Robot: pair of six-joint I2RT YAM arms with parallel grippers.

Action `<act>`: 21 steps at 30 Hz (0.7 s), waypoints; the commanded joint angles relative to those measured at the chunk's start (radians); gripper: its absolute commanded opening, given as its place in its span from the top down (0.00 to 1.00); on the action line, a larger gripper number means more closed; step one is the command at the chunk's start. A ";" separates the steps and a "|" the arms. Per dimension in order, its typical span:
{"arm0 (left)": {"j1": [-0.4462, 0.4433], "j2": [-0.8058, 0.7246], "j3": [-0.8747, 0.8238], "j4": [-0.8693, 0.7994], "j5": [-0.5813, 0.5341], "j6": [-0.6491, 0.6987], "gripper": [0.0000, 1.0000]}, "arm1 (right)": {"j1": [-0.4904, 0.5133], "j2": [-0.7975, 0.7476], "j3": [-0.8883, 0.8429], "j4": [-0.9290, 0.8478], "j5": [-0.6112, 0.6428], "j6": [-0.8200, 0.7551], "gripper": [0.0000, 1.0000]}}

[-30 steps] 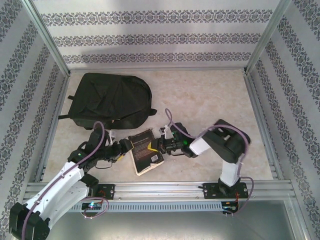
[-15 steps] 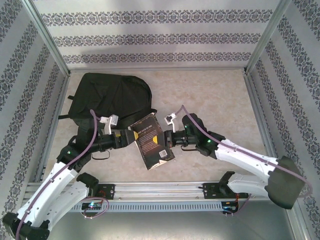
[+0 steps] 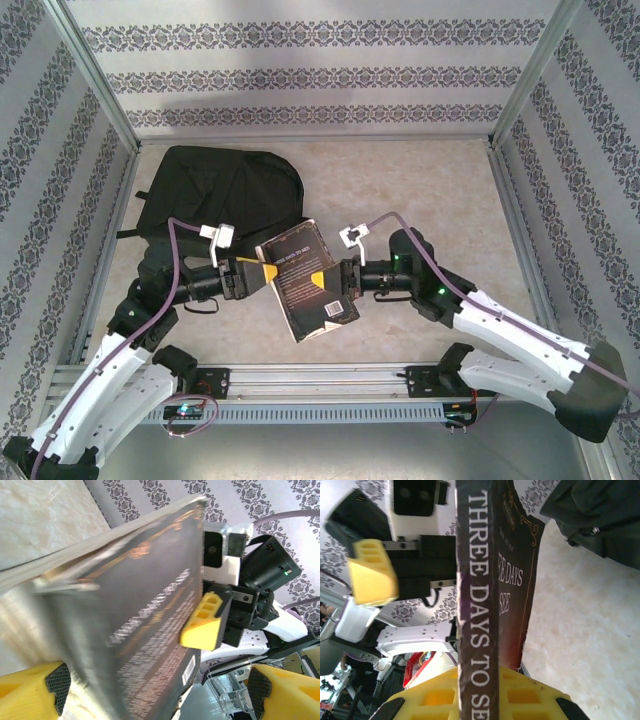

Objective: Pack the student bag

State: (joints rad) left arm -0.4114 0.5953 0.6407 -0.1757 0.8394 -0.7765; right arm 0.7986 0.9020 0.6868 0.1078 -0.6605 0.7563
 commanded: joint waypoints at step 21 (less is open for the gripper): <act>-0.126 -0.077 -0.047 0.495 0.104 -0.159 0.64 | 0.021 0.006 0.117 0.242 -0.102 0.107 1.00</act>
State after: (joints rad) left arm -0.5240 0.5270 0.6083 0.2268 0.9264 -0.9321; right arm 0.8097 0.9066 0.7631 0.2844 -0.7719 0.8658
